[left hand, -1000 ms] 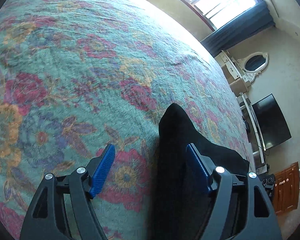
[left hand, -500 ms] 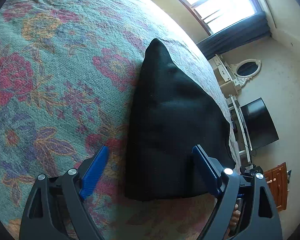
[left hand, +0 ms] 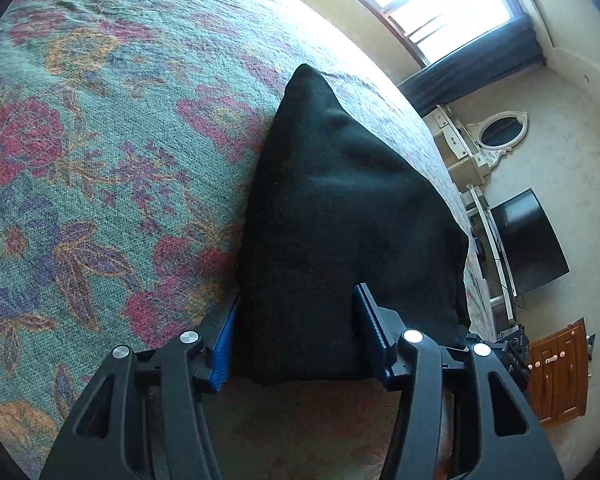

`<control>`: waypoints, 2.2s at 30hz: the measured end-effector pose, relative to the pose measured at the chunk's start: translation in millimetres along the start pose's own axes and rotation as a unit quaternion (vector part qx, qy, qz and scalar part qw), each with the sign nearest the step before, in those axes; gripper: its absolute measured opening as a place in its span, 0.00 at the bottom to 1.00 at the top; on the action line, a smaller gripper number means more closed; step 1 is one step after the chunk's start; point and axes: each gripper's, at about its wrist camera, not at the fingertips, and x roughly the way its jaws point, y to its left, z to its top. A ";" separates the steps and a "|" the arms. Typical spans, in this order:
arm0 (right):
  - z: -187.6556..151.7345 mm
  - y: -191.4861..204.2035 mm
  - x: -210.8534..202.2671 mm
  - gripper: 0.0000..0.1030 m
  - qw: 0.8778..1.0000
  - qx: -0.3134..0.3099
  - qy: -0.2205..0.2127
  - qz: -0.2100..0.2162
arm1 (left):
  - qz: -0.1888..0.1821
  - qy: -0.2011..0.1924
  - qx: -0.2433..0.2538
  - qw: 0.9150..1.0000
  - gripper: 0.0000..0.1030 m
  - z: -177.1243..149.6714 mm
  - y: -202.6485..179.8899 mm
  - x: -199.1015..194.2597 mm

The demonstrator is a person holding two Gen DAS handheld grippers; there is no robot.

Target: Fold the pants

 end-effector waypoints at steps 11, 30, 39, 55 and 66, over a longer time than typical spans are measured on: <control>1.7 -6.7 -9.0 0.30 0.999 0.017 -0.001 0.027 | -0.008 0.005 -0.011 1.000 0.40 2.5 4.4 -5.8; 5.9 -21.1 -19.0 0.40 1.000 0.016 0.002 0.022 | -0.002 0.007 0.018 1.000 0.34 -5.1 1.8 -7.5; 0.6 -6.9 -14.2 0.37 1.000 -0.004 -0.001 -0.004 | -0.007 0.003 0.011 1.000 0.39 -6.8 7.4 -8.6; -7.8 -16.1 -30.1 0.28 1.000 0.004 0.011 0.028 | -0.009 0.007 0.020 1.000 0.33 -20.8 0.4 -28.5; -5.7 -21.6 -29.5 0.28 0.999 0.003 0.013 0.030 | -0.010 0.010 0.028 0.999 0.34 -20.3 1.0 -25.0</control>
